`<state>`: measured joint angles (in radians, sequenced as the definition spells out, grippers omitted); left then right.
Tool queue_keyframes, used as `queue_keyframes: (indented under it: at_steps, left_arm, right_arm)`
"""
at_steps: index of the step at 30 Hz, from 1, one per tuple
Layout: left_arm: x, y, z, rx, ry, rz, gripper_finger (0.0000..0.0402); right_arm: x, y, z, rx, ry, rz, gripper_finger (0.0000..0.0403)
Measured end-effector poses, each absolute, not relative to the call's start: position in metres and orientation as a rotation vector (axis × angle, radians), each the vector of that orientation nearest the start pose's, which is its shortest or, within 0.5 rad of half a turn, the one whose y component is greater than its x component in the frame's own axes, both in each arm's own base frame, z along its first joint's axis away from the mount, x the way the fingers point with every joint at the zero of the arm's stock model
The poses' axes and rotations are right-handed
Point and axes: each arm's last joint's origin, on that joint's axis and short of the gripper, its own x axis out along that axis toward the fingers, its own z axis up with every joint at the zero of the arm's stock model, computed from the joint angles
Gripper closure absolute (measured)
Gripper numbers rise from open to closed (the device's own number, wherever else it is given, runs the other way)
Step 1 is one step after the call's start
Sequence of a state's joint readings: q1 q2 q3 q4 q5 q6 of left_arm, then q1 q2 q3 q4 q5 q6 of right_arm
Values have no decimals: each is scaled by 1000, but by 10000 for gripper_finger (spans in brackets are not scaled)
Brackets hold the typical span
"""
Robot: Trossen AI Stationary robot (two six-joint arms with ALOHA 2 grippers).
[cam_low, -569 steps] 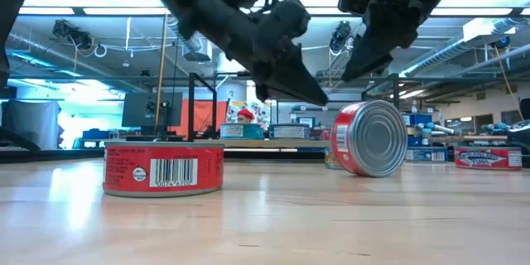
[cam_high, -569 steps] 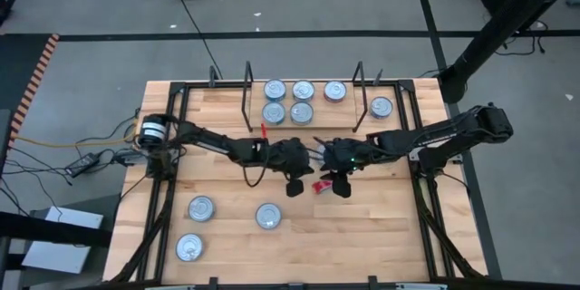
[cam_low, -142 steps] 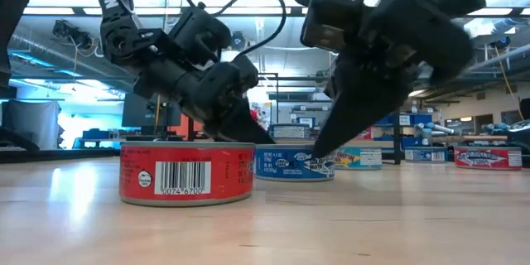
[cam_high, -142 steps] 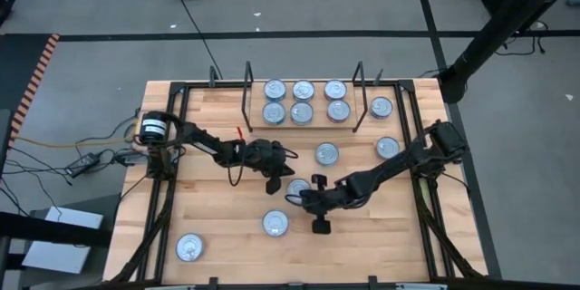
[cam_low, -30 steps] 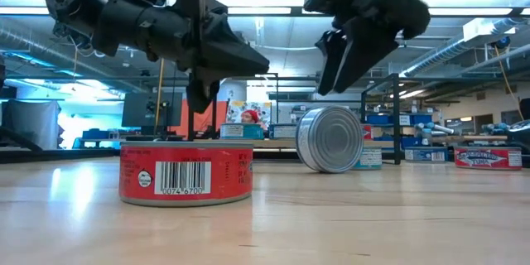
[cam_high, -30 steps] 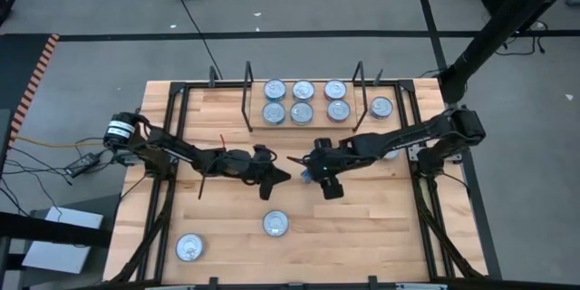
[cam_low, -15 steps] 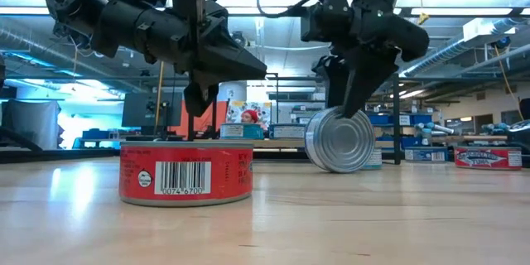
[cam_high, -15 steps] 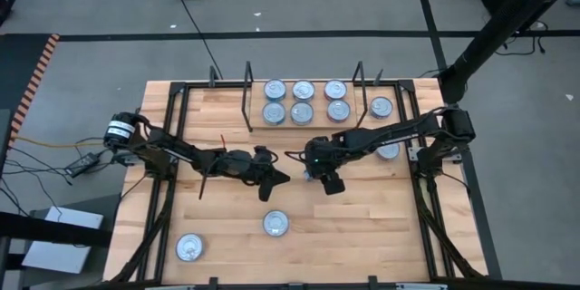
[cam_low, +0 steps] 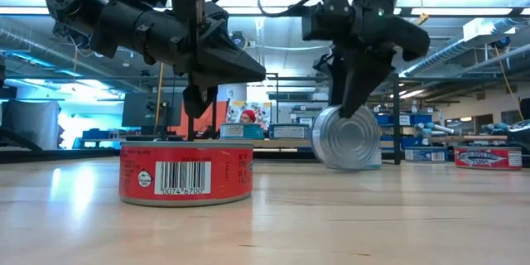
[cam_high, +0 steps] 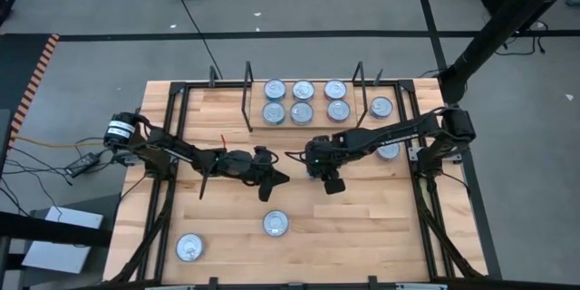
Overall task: Stack canned seafood by type on shelf
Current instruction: Stack the blue tuna can on top of the blue tuna can on the shelf
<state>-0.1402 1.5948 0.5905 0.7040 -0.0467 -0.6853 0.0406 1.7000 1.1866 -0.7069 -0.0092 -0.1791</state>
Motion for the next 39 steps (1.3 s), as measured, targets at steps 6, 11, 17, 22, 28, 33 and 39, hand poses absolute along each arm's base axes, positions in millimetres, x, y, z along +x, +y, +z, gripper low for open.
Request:
queue_keyframes:
  at_steps: [6,11,17,22,28,33,39]
  left_arm:
    - [299,-40,167,-623,281,26,380]
    - [300,-39,171,-589,230,48,395]
    - [294,-38,167,-577,197,54,398]
    - [285,-36,162,-604,149,64,398]
    - [282,-35,160,-606,144,71,398]
    - [282,-35,159,-602,146,71,398]
    - [282,-35,159,-605,147,71,398]
  right_arm:
    - [336,5,246,-328,1180,-1,250]
    - [345,-24,276,-513,1113,-253,250]
    - [353,-76,290,-663,1032,-457,250]
    - [357,-118,293,-710,962,-533,250]
    - [362,-152,268,-742,1025,-464,250]
    - [370,-169,248,-766,1043,-440,250]
    - [369,-179,244,-743,1030,-439,250]
